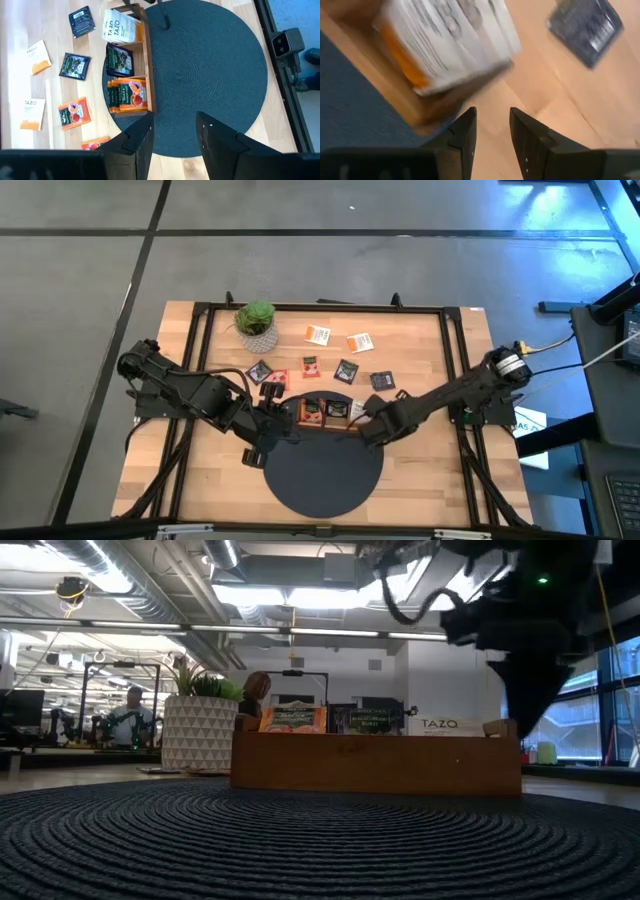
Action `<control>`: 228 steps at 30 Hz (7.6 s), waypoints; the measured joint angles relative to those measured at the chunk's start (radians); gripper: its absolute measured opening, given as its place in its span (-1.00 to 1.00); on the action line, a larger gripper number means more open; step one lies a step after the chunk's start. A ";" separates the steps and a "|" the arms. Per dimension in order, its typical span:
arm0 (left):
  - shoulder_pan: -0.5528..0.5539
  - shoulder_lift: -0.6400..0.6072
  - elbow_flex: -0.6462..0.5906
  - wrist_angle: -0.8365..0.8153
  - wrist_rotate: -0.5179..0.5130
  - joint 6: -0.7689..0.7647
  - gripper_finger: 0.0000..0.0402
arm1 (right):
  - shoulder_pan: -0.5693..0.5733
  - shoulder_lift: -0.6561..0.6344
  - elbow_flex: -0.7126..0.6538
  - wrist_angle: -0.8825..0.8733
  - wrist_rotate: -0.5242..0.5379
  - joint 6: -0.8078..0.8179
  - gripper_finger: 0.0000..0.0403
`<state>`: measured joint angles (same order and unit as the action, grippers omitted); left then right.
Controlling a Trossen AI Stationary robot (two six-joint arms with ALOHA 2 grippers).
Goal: Pick & Place Tea
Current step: Adjust the wooden organizer on the mat, then put the right violet tea bag into the middle slot of the wooden organizer
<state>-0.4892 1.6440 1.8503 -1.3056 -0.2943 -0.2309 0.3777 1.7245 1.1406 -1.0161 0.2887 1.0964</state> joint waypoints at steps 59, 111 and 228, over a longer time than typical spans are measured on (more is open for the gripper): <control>0.624 0.306 -0.423 1.362 0.476 0.116 -0.30 | -0.488 -0.585 -0.368 0.309 -0.057 -0.159 -0.41; 0.682 0.761 -0.190 1.361 0.473 0.099 -0.30 | -0.554 -0.443 -0.731 0.739 -0.110 0.083 -0.41; 0.393 0.040 -0.194 1.006 0.493 0.646 -0.97 | -0.288 -0.704 -0.631 1.692 -0.596 0.088 -0.83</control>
<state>-0.0960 1.6844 1.6566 -0.2997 0.1989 0.4152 0.0898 1.0202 0.5091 0.6758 -0.3077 1.1848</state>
